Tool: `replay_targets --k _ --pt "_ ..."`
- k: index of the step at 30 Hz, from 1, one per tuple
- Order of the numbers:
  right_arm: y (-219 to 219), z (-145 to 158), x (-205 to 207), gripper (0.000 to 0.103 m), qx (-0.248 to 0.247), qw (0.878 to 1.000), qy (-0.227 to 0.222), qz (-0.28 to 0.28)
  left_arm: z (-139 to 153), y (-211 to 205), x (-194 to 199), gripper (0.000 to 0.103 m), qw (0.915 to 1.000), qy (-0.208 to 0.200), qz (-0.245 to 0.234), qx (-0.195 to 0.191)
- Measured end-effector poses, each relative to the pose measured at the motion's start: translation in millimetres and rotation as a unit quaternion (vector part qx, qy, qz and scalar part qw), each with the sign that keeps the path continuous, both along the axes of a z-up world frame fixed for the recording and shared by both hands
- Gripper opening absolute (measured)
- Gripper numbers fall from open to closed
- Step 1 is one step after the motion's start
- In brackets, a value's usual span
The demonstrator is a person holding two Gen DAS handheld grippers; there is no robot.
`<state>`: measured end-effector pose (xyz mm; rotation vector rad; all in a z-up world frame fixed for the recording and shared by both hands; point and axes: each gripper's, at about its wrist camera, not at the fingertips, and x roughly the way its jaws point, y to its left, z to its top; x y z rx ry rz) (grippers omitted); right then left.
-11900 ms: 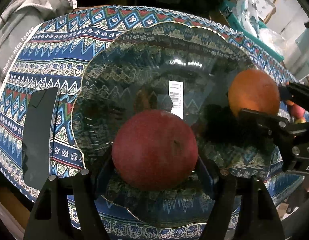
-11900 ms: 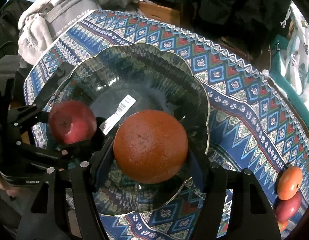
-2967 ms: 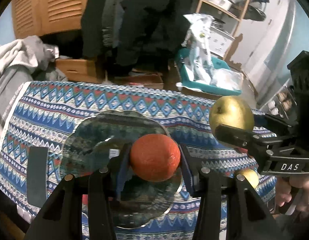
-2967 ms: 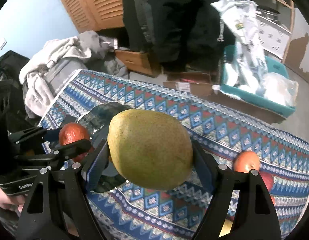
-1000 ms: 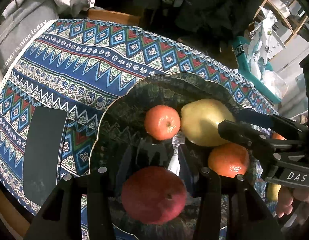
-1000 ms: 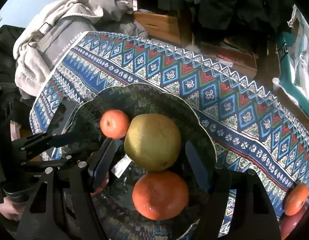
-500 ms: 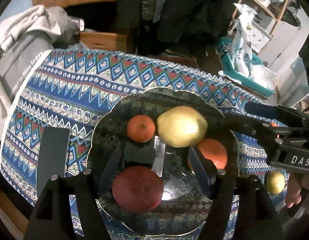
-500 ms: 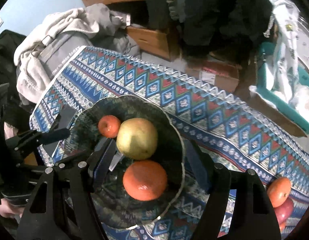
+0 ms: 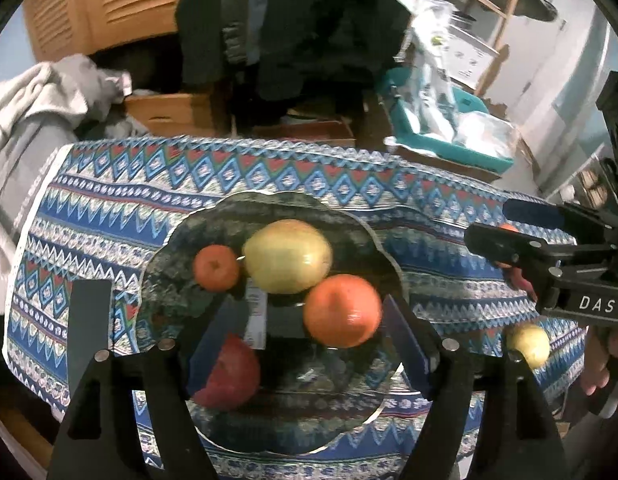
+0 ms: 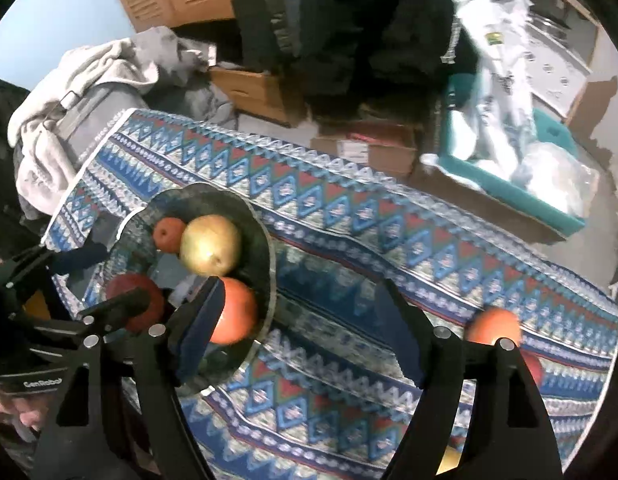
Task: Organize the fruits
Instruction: 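Move both tools back toward the remaining fruit on the cloth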
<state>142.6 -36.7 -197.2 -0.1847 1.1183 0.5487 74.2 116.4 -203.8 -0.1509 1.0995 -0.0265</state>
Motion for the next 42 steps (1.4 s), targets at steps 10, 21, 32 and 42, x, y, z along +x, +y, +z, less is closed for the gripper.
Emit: replay_targets --k 10,21,32,42 --pt "-54.2 17.6 -14.7 0.084 -0.019 0.999 -0.018 -0.022 16.4 -53.5 -0.5 0.08 0.9982 -0.01 -0.055 0.02" --pt "-126.5 27.1 -32.9 0.084 -0.012 0.997 -0.022 -0.073 39.3 -106.8 0.0 0.08 0.9921 -0.029 -0.11 0.052" --pt "-204.2 33.3 -51.0 0.085 -0.008 0.991 -0.029 -0.127 53.8 -154.2 -6.3 0.08 0.9839 -0.045 -0.158 0.071" --pt "-247.7 27.6 -54.5 0.086 -0.007 0.989 -0.017 -0.147 49.3 -187.6 -3.4 0.081 0.9778 -0.041 -0.189 0.081"
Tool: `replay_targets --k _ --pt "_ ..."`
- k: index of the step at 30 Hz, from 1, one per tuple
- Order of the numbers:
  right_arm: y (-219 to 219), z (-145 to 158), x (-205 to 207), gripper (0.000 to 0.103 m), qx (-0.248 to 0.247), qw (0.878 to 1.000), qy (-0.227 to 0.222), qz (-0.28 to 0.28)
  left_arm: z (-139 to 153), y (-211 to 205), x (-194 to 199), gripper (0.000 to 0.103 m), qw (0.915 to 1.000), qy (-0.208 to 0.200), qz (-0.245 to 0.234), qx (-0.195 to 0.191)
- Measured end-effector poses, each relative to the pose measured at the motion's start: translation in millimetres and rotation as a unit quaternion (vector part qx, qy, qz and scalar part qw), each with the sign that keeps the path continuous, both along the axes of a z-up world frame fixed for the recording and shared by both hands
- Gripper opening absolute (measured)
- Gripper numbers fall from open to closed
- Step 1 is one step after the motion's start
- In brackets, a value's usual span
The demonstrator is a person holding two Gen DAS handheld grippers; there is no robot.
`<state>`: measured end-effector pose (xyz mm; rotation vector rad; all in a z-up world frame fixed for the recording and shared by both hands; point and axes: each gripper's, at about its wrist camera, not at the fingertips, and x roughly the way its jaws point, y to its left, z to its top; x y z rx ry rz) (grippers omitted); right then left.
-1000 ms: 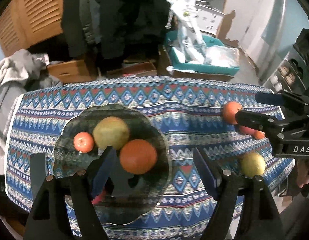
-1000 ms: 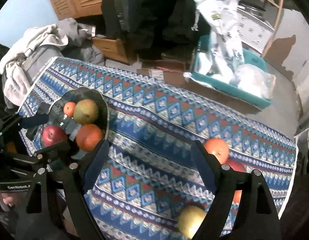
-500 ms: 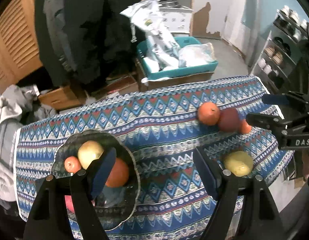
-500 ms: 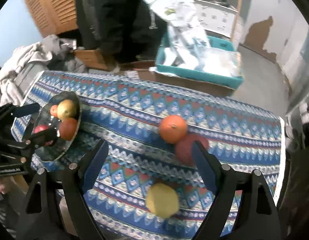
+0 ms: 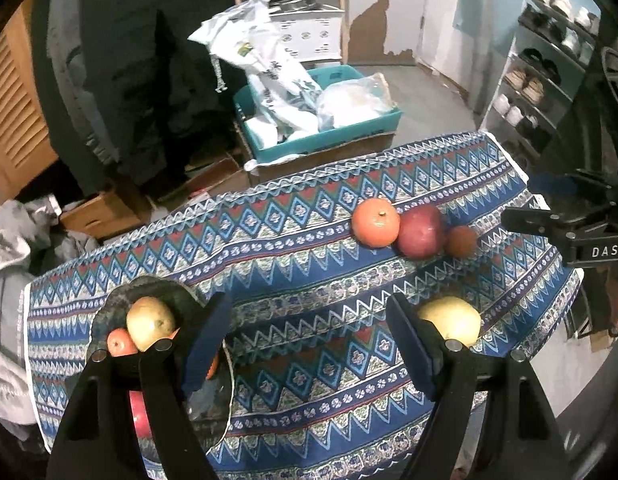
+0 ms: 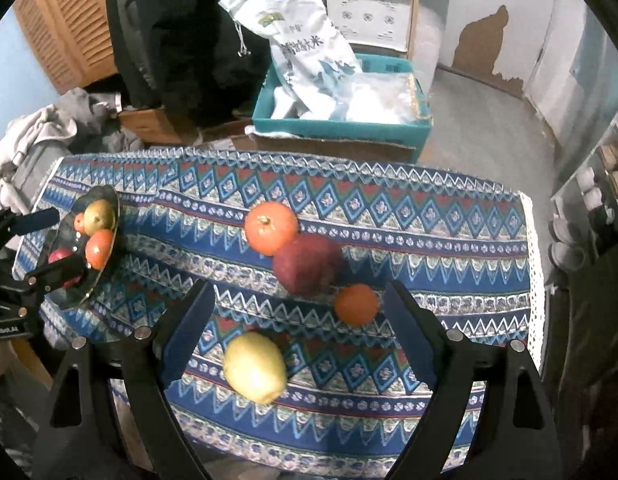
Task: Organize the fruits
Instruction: 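Move both tools back toward the remaining fruit on the cloth, then grasp a large orange with the left tool while the right tool grasps a large red apple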
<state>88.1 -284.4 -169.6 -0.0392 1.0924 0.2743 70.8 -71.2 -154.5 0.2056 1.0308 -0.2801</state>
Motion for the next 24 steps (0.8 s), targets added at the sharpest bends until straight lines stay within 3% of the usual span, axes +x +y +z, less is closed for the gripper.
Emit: replay_targets --k 12,24 --pt "5.4 -50.5 30.0 0.086 -0.012 0.998 0.049 0.039 -40.9 -26.9 33.2 0.081 0.9992 0.021 -0.024 0.022" --pt "23.1 -102.9 58.2 0.086 -0.042 0.993 0.079 0.077 -89.9 -37.9 64.9 0.081 0.9968 0.071 -0.036 0.004"
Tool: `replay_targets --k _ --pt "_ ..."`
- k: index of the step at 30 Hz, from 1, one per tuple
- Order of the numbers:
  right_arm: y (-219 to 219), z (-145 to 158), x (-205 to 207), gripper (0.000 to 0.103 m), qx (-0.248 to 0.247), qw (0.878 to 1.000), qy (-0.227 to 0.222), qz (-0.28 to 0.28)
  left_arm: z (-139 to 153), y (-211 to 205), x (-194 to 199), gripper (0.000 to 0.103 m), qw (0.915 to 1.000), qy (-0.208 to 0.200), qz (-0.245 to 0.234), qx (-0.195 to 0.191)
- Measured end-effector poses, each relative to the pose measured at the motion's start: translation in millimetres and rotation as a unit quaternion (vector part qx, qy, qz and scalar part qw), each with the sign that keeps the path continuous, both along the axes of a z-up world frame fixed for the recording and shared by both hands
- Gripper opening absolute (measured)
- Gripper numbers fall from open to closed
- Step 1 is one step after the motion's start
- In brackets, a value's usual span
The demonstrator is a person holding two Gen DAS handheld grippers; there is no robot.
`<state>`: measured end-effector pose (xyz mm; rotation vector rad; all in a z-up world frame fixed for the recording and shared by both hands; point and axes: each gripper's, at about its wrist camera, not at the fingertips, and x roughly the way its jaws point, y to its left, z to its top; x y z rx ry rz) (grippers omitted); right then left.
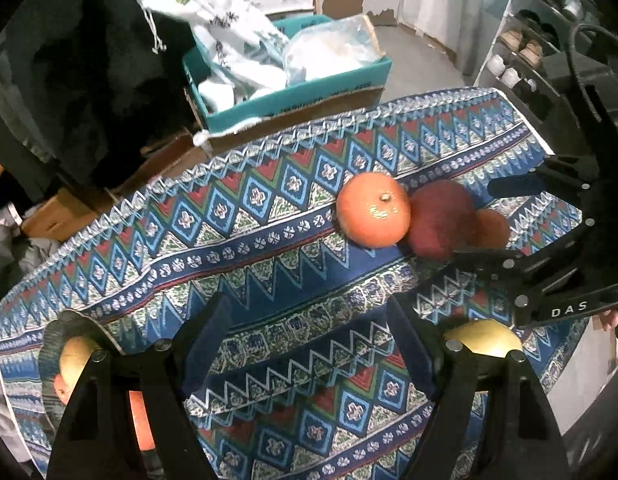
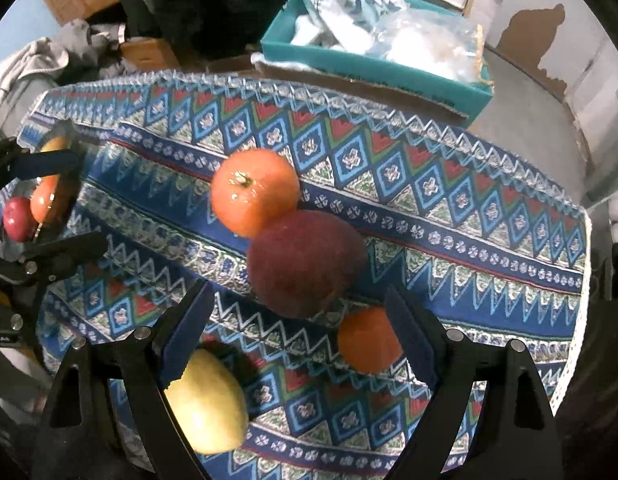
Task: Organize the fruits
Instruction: 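Grasp a large orange with the left tool while the right tool grasps a large red apple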
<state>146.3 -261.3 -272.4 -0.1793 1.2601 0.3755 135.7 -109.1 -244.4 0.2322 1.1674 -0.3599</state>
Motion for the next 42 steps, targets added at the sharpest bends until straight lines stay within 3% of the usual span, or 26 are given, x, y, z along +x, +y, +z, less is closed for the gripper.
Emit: replay_targets --k 13,23,34,42 --pt "-2.9 -37.1 27.5 0.086 0.026 0.999 0.022 -0.003 -24.1 -1.6 23.7 0.081 0.9991 0.035 0.017 -0.017" --pt "-14.1 -38.7 30.3 0.08 0.063 0.997 0.037 -0.02 -30.1 -7.5 29.2 0.081 0.9982 0.046 0.025 -0.031" --pt "-66.3 4.3 32.5 0.08 0.089 0.989 -0.041 -0.115 -28.4 -38.8 33.0 0.081 0.998 0.044 0.011 -0.044" --pt "-84.8 8.8 34.9 0.08 0.085 0.982 -0.061 -0.155 -36.1 -57.8 42.9 0.081 0.9983 0.035 0.01 -0.046"
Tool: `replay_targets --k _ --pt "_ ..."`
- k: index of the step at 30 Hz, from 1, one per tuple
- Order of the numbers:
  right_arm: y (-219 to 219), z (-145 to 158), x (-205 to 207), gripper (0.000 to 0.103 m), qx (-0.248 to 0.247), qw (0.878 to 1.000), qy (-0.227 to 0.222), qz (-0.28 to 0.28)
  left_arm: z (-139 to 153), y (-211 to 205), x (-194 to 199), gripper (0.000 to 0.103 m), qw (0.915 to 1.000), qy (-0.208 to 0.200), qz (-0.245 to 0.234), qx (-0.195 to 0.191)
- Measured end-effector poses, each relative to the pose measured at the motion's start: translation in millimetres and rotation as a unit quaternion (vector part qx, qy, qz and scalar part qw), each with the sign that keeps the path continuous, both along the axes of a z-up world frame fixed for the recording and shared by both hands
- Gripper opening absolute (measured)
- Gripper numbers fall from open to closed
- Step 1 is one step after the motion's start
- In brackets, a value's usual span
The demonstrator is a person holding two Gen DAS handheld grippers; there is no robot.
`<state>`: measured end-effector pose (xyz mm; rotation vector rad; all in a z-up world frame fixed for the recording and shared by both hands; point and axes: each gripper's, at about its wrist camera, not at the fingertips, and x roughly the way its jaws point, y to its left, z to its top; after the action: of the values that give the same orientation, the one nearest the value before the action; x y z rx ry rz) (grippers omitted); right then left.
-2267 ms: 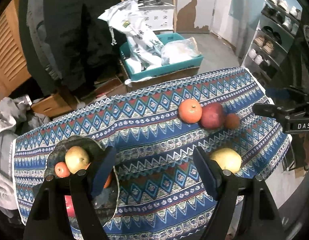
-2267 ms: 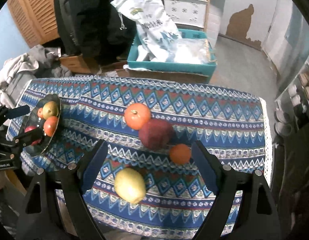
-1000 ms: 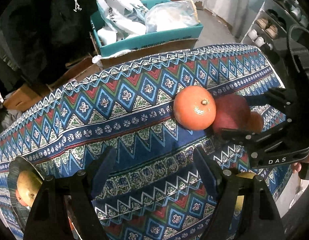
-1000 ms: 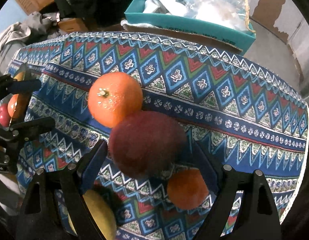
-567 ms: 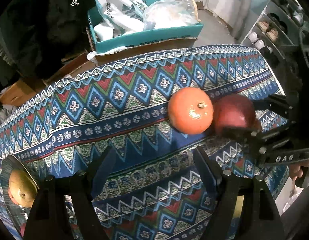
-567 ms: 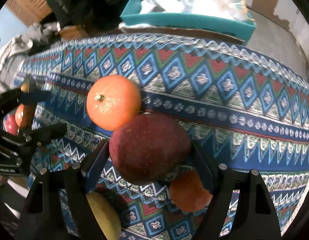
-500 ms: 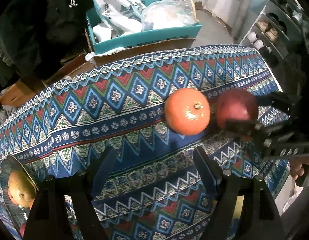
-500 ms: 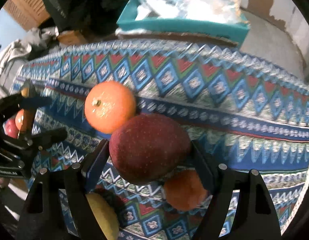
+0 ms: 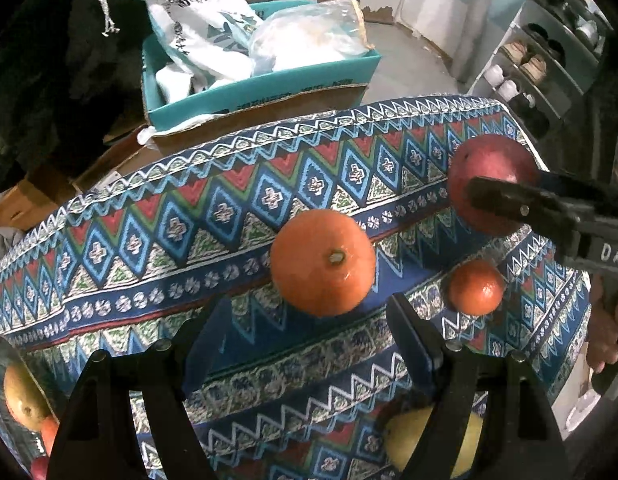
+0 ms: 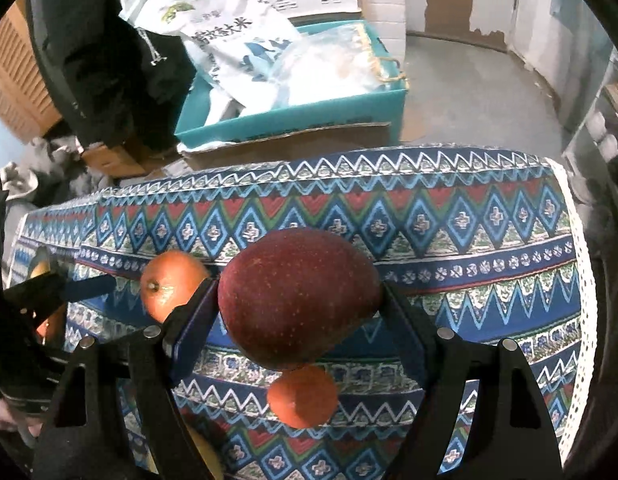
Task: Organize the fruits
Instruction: 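Grasp a large orange with the left tool while the right tool grasps a large red apple, then lift the orange with the left tool while the right tool carries the red apple toward the bowl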
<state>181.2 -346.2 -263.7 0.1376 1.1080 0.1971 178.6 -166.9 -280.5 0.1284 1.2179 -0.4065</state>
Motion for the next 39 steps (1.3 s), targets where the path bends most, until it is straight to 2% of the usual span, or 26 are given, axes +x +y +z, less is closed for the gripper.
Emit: replay_targets --k 3,14,16,18,19,24,39 --pt "-2.3 -5.2 -0.5 0.08 -0.002 1.0 0.005 -0.007 -5.6 -5.7 5.5 0.081 0.9998 0.012 0.003 -0.013" --pt "-4.9 -16.5 -2.2 0.08 0.001 1.0 0.02 -0.016 -25.6 -19.9 17.3 0.08 0.9994 0.026 0.021 -0.013" --pt "-3.7 -18.0 -1.7 0.08 0.002 1.0 0.021 -0.015 -28.2 -18.7 17.7 0.076 0.9993 0.025 0.024 -0.011" --pt "-2.9 -19.6 -0.9 0.08 0.004 1.0 0.024 -0.014 -30.3 -17.9 17.8 0.066 0.9994 0.024 0.025 -0.004" --pt "-2.3 -19.9 -0.3 0.08 0.004 1.0 0.024 -0.013 -31.3 -16.0 18.0 0.066 0.9993 0.024 0.026 -0.006" --pt "-0.5 -20.0 0.6 0.08 0.005 1.0 0.025 -0.014 -31.8 -8.1 18.2 0.065 0.9985 0.027 0.035 -0.031" --pt "9.3 5.1 -11.4 0.08 0.002 1.0 0.002 -0.001 -12.4 10.8 5.4 0.064 0.9975 0.021 0.059 -0.032"
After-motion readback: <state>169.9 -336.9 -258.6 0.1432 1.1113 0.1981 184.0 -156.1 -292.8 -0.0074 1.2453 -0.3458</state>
